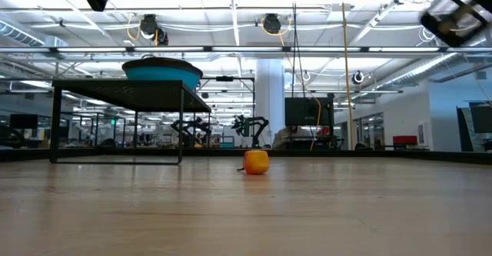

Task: Pick & Place Fruit
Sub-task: Put the pear into the blue strainer bowl on the shelf

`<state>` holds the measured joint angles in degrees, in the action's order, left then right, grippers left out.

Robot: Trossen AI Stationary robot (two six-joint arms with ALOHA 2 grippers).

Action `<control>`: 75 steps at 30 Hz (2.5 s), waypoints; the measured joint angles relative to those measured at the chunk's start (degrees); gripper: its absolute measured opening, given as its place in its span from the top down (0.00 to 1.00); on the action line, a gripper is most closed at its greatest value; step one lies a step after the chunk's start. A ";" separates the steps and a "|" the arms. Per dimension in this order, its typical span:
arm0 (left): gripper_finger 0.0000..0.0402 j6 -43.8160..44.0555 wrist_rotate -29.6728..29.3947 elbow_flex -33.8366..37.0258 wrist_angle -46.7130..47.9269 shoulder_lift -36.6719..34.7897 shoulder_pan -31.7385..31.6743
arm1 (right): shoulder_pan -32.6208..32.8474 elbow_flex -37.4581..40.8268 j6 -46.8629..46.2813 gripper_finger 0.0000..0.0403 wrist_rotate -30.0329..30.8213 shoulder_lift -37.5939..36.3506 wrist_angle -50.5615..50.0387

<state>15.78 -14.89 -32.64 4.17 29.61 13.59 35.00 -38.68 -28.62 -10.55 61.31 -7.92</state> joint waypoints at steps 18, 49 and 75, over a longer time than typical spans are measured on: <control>0.95 0.47 8.34 0.00 0.30 0.00 0.02 | -9.17 -0.03 10.78 0.72 -0.17 -3.15 54.61; 0.95 -0.52 10.37 0.00 0.28 0.00 0.02 | -9.17 -0.07 63.58 0.72 -27.06 -3.13 72.41; 0.95 -0.14 10.27 -0.02 -22.01 15.07 -0.01 | -9.22 -0.07 15.73 0.72 61.44 -3.11 40.45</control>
<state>15.64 -4.62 -32.67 -17.84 44.67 13.58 25.78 -38.74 -12.89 50.90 58.19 32.52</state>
